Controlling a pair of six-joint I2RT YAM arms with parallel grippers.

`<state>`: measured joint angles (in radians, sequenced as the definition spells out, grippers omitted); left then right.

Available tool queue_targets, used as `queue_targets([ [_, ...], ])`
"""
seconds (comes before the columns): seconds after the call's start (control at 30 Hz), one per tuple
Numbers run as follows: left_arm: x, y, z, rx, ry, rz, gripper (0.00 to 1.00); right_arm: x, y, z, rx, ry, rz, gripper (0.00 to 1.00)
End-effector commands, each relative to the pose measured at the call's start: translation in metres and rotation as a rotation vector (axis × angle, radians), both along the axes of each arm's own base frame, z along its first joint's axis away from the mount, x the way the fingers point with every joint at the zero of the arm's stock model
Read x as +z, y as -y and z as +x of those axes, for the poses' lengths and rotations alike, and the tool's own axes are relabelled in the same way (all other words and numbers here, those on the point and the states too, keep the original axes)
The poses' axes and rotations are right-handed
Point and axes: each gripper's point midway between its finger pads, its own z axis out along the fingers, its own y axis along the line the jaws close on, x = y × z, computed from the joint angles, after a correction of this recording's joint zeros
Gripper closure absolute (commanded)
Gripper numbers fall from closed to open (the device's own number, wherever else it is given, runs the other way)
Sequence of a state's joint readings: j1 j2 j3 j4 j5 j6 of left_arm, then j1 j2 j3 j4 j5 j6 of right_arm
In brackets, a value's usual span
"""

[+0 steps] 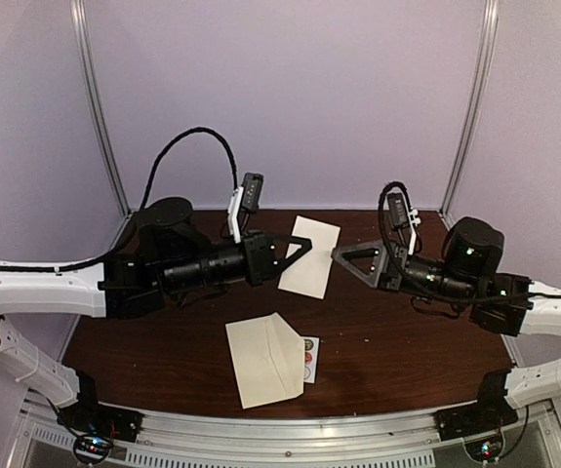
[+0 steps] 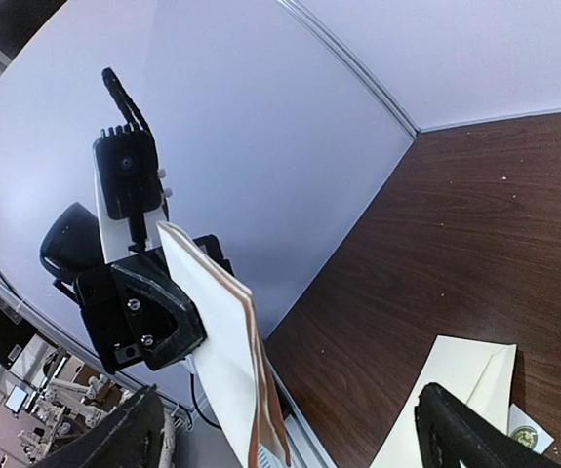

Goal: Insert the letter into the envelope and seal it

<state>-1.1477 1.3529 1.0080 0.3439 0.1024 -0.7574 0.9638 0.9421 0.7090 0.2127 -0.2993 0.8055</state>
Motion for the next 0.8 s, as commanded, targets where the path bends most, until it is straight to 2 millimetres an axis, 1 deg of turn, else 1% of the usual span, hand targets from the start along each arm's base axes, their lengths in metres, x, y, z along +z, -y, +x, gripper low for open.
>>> queue_targets([
  [0.0, 0.033, -0.006, -0.004, 0.002, 0.020, -0.126, 1.00, 0.034, -0.012, -0.008, 0.061, 0.031, 0.129, 0.16],
  [0.1, 0.032, -0.006, -0.007, -0.010, 0.019, -0.128, 1.00, 0.033, -0.018, -0.009, 0.077, 0.028, 0.135, 0.29],
  [0.2, 0.033, -0.008, -0.007, -0.012, 0.021, -0.139, 1.00, 0.035, -0.023, -0.011, 0.094, 0.028, 0.145, 0.39],
  [0.33, 0.034, -0.008, -0.008, -0.017, 0.025, -0.143, 1.00, 0.038, -0.026, -0.014, 0.103, 0.029, 0.163, 0.49],
  [0.47, 0.031, -0.008, -0.009, -0.021, 0.021, -0.139, 1.00, 0.041, -0.027, -0.015, 0.106, 0.032, 0.178, 0.64],
  [0.53, 0.031, -0.008, -0.010, -0.024, 0.020, -0.142, 1.00, 0.041, -0.028, -0.014, 0.104, 0.031, 0.177, 0.69],
  [0.57, 0.032, -0.008, -0.011, -0.024, 0.020, -0.145, 1.00, 0.041, -0.029, -0.014, 0.106, 0.028, 0.177, 0.71],
  [0.63, 0.032, -0.009, -0.011, -0.026, 0.020, -0.149, 1.00, 0.039, -0.029, -0.014, 0.107, 0.023, 0.176, 0.72],
  [0.77, 0.033, -0.010, -0.012, -0.029, 0.019, -0.160, 1.00, 0.038, -0.031, -0.015, 0.113, 0.018, 0.176, 0.70],
])
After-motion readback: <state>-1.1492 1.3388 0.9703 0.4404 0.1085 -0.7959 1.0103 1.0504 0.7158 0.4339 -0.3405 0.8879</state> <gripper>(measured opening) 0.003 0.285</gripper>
